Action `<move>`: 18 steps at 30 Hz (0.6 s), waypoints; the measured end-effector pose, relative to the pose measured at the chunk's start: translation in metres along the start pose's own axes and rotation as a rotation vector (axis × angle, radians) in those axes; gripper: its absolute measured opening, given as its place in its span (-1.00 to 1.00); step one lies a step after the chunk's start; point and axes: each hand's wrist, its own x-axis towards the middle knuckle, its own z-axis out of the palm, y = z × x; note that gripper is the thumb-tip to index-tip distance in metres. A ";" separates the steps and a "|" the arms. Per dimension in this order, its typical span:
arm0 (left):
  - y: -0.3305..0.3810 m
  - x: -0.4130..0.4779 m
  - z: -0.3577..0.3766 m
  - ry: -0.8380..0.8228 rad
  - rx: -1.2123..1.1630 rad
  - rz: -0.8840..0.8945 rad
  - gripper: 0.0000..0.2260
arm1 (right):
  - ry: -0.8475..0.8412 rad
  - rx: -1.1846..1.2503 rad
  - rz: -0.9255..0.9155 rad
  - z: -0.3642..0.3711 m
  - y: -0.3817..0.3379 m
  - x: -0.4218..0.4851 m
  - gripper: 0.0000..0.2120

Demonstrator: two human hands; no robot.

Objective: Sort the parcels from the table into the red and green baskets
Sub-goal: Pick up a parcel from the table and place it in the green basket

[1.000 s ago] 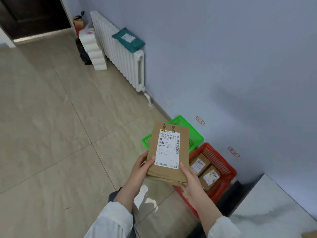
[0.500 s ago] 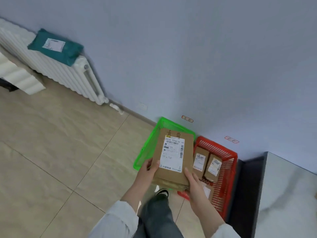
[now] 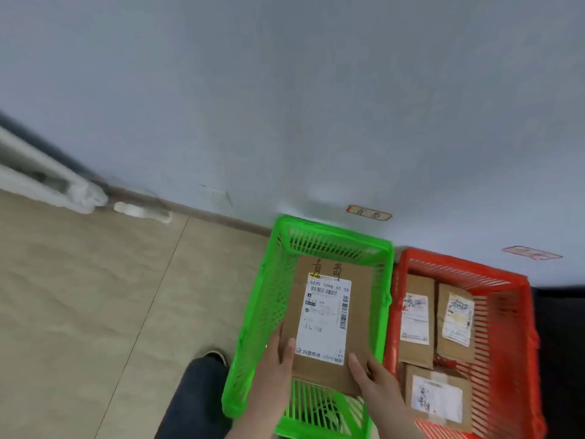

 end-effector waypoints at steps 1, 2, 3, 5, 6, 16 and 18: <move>-0.016 0.035 0.011 -0.005 -0.002 -0.002 -0.60 | 0.021 -0.002 -0.005 0.010 0.015 0.035 -0.51; -0.032 0.068 0.021 -0.012 -0.003 -0.007 -0.60 | 0.040 -0.001 -0.015 0.019 0.029 0.068 -0.53; -0.045 0.098 0.031 -0.021 0.002 -0.015 -0.60 | 0.049 0.007 -0.017 0.029 0.042 0.098 -0.56; -0.071 0.151 0.049 -0.038 0.012 -0.020 -0.61 | 0.070 0.053 -0.033 0.045 0.065 0.150 -0.61; -0.083 0.174 0.057 -0.046 0.019 -0.016 -0.61 | 0.084 0.072 -0.045 0.051 0.076 0.172 -0.62; -0.146 0.266 0.088 -0.027 0.029 0.070 -0.62 | 0.043 0.191 -0.082 0.082 0.125 0.273 -0.64; -0.150 0.265 0.089 -0.006 0.064 0.077 -0.61 | 0.036 0.190 -0.093 0.086 0.132 0.274 -0.67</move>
